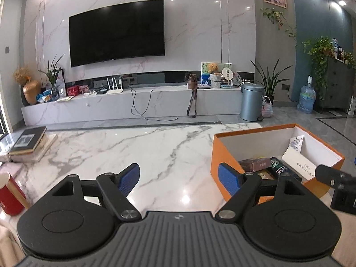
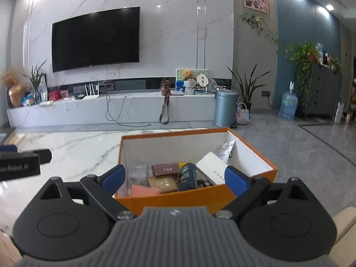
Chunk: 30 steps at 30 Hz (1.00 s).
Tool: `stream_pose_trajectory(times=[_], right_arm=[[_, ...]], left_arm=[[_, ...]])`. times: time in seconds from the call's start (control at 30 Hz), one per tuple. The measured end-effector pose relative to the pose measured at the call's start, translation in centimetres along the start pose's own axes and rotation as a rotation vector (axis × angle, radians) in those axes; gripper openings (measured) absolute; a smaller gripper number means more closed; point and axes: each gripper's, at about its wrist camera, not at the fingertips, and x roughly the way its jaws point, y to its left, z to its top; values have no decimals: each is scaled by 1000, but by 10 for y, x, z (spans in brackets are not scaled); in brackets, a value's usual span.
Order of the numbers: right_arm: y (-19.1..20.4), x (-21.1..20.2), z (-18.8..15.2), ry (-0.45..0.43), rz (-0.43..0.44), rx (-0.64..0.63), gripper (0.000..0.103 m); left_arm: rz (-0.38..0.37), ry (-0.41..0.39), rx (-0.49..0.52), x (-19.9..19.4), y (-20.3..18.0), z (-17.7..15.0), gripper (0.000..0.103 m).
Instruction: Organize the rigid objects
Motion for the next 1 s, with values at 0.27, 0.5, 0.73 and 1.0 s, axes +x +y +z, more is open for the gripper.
stream_pose_trajectory(times=[0.27,0.5,0.73,1.0], right_arm=[[0,19,-22,61,-14,-11,95],[-3,29,-27,103,-18,10,95],[0,28,-27,108,-19,5,95],[1,27,-27,108,-17,6,95]], left_arm=[[2,77,44,13,-5,-22,94],[-1,106,28,15,-3,-22,94],[0,103,31,13,-4,-22,94],[2,99,25,12,-5,-20,94]])
